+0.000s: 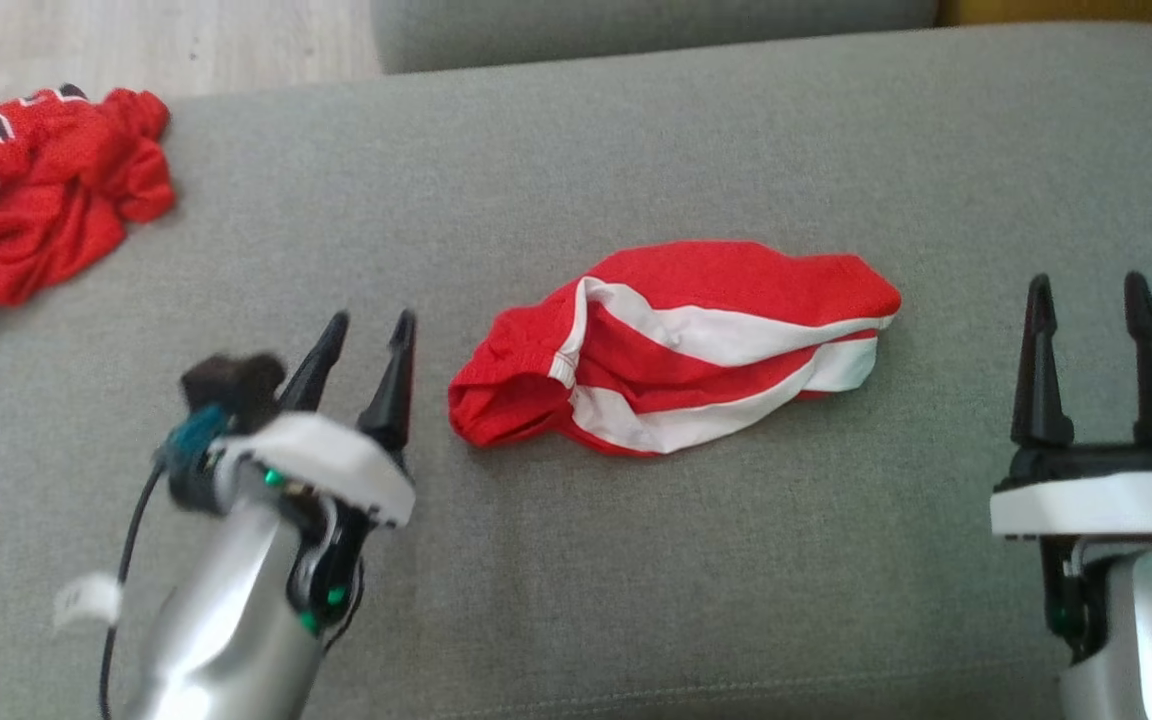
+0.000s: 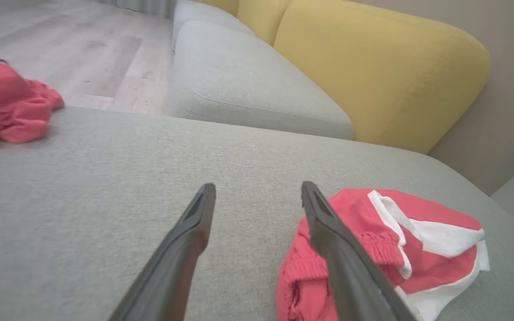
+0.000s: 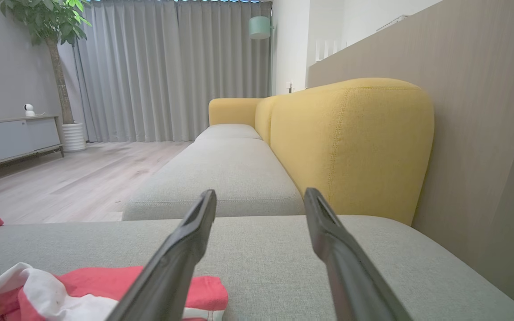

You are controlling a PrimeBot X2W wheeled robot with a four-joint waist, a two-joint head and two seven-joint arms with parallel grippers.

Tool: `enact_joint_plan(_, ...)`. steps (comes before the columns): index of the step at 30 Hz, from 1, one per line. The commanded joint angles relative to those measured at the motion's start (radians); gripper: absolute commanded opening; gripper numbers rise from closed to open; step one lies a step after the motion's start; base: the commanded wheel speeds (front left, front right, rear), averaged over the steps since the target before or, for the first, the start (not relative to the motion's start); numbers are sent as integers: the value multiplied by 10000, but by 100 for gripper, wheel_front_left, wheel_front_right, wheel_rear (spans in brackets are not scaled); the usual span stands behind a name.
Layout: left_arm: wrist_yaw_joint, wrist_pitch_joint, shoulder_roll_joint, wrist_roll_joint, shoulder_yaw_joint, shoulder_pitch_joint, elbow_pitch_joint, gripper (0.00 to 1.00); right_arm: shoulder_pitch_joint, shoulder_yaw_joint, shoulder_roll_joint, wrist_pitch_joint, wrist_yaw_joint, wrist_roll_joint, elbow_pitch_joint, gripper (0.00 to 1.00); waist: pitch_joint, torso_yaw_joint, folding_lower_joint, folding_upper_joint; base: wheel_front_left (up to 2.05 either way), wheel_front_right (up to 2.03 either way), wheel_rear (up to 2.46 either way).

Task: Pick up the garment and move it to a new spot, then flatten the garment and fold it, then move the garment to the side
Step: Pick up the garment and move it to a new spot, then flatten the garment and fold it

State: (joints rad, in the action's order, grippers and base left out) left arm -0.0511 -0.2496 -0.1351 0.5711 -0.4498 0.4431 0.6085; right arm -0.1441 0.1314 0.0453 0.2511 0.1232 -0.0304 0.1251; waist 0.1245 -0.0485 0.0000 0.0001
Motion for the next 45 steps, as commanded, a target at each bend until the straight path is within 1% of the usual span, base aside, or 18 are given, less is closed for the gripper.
enact_joint_plan(1,92,-120,-213,-276,681,-66,-678,100,1,-196,49,107,75,88,-252,100,-165,82,0,-1,0,0,0)
enact_joint_plan(2,167,-121,-108,-631,1159,-649,-1268,100,82,-199,49,107,75,84,-204,100,-298,150,0,-1,0,0,0)
enact_joint_plan(8,304,-121,268,-1576,2448,-2216,-2721,100,412,-337,49,107,75,57,-13,100,-594,346,0,-1,0,0,0)
enact_joint_plan(12,328,-121,492,-2078,3005,-3003,-3372,100,600,-670,49,107,75,-84,200,100,-710,424,0,-1,0,0,0)
enact_joint_plan(15,287,-121,619,-2375,3225,-3341,-3655,100,650,-852,49,107,75,-174,355,100,-792,478,0,-1,0,0,0)
enact_joint_plan(20,260,-122,751,-2781,3387,-3670,-3849,100,683,-1116,49,107,75,-383,639,100,-910,493,0,-1,0,0,0)
enact_joint_plan(26,254,-122,813,-2934,3485,-3830,-3893,100,625,-1267,49,107,75,-523,908,100,-955,458,0,-1,0,0,0)
enact_joint_plan(34,218,-122,842,-3022,3543,-3892,-3819,100,530,-1361,49,107,75,-614,1218,100,-942,435,0,-1,0,0,0)
enact_joint_plan(45,286,-122,847,-2867,3309,-3844,-3735,100,418,-1366,49,107,75,-604,1421,100,-915,483,0,-1,0,0,0)
